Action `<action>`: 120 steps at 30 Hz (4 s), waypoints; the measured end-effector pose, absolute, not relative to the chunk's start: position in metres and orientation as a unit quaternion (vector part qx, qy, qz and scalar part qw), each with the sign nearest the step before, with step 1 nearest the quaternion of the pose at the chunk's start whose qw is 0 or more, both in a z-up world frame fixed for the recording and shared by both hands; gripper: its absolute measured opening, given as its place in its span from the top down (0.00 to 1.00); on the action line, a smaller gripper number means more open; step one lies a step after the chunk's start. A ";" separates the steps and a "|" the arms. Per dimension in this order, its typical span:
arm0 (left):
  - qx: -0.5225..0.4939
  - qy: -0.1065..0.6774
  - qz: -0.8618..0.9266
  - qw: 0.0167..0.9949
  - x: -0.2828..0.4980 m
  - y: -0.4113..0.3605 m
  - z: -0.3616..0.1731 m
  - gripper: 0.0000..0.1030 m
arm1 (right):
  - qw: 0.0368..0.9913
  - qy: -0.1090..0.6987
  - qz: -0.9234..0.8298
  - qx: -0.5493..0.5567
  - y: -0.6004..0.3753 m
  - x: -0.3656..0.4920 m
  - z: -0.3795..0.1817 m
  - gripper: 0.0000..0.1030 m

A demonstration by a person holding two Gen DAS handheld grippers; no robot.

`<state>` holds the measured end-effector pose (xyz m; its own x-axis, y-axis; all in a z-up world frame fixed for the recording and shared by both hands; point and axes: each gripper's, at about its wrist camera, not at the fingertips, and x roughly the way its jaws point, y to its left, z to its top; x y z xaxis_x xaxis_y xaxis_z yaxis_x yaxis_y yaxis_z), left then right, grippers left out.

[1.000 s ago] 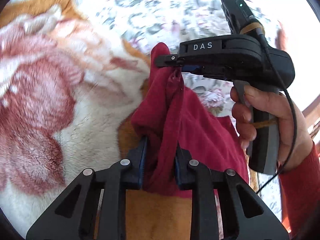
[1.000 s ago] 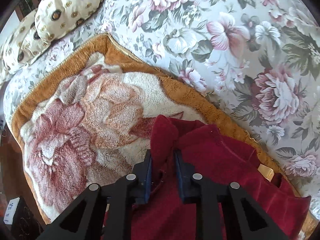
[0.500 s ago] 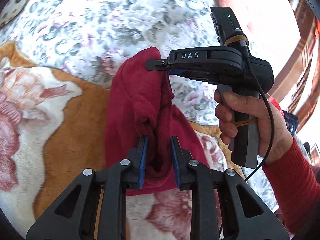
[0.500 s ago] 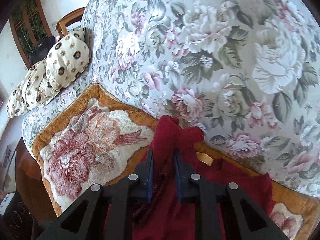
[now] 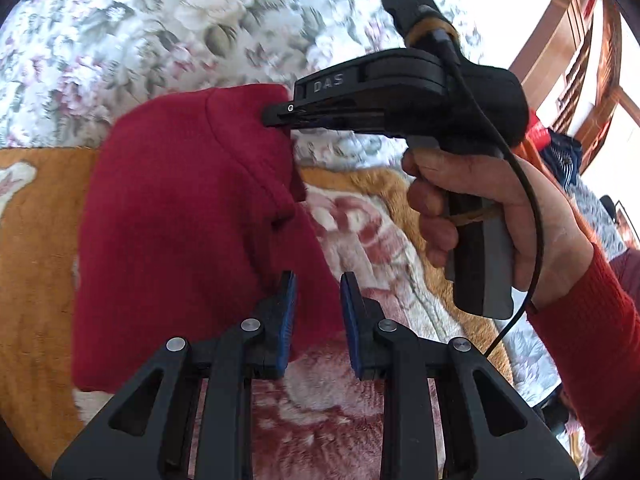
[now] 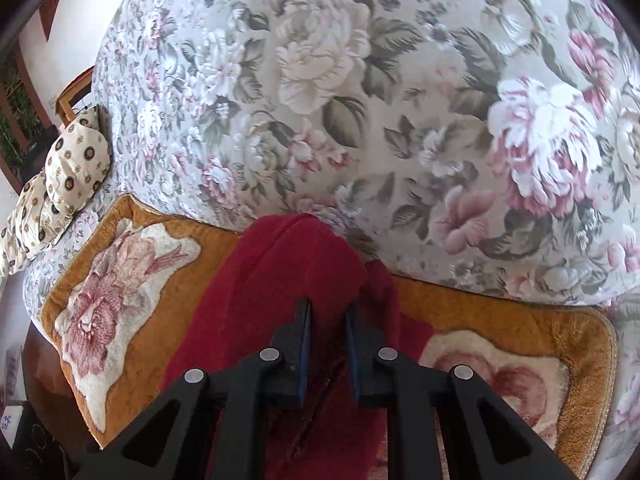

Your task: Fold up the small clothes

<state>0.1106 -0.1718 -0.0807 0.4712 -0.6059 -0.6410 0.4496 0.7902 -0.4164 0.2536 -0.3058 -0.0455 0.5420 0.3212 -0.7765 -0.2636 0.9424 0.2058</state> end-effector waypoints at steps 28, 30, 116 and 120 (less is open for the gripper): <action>-0.029 0.447 -0.196 0.872 0.138 -0.083 -0.093 0.79 | 0.779 0.504 0.239 0.286 -0.322 0.194 -0.128 0.53; -0.034 0.447 -0.197 0.872 0.138 -0.083 -0.094 0.79 | 0.763 0.505 0.233 0.329 -0.326 0.200 -0.140 0.53; 0.017 0.461 -0.121 0.879 0.151 -0.113 -0.107 0.33 | 0.845 0.514 0.138 -0.044 -0.277 0.136 -0.110 0.75; 0.012 0.463 -0.122 0.878 0.149 -0.112 -0.109 0.33 | 0.847 0.511 0.141 -0.034 -0.281 0.136 -0.114 0.75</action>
